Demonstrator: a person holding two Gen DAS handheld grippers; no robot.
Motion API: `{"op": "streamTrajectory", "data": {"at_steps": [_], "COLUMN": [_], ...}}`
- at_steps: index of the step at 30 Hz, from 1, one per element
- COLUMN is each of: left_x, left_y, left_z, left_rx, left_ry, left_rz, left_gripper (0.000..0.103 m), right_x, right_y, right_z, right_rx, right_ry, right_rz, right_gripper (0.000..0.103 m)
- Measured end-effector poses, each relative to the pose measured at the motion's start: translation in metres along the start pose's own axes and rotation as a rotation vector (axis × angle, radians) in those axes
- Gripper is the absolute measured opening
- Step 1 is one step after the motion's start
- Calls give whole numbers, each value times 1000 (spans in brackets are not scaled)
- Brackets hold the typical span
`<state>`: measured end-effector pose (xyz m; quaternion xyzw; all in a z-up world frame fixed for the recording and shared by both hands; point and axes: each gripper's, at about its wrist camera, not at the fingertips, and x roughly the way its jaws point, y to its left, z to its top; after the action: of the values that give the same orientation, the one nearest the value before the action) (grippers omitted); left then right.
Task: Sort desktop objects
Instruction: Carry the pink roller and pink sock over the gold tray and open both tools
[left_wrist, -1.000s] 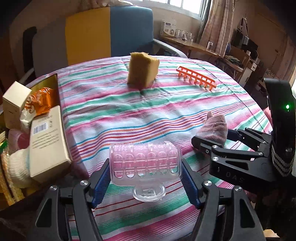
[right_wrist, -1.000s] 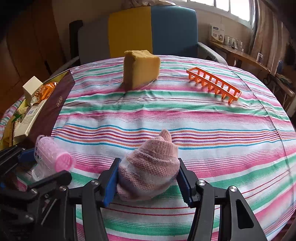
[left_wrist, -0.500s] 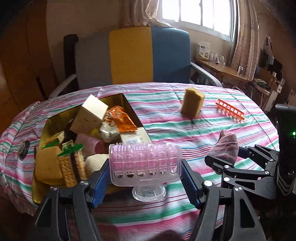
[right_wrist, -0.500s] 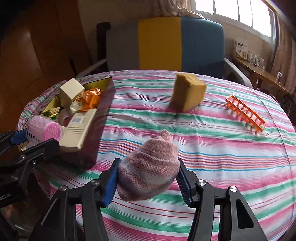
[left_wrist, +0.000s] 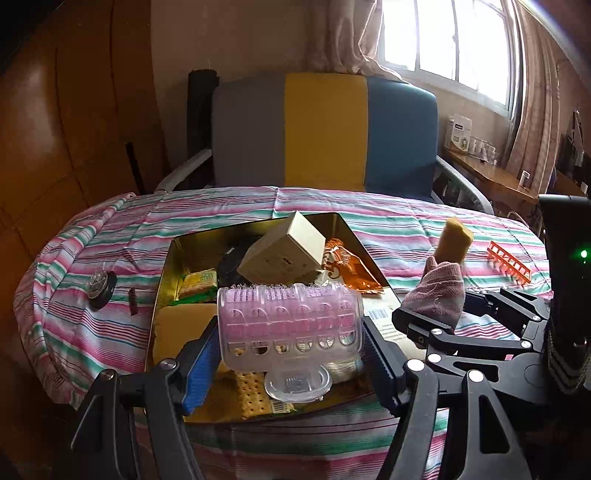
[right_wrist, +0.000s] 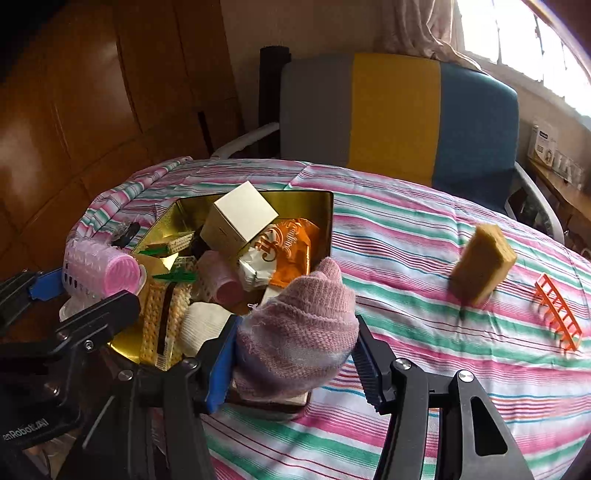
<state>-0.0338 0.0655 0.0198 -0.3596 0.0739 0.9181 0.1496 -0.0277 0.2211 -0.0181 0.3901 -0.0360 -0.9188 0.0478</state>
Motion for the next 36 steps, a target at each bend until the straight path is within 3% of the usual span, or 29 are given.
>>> {"op": "streamTrajectory", "data": {"at_steps": [18,27,36], "left_x": [50,74,91], "left_y": [42,51,56], "left_z": [18,27,33], "left_rx": [-33,-32,-44], "left_ry": [31,39,53], "left_rz": [77,109,128], "left_gripper": [72,72,73], "right_x": [72,91,81], "right_y": [27,19,14], "right_z": [56,57,54], "right_rx": [-22,-4,17], "right_ry": [25,63,44], "right_rz": [45,73,124], "right_gripper": [58,61,64]}}
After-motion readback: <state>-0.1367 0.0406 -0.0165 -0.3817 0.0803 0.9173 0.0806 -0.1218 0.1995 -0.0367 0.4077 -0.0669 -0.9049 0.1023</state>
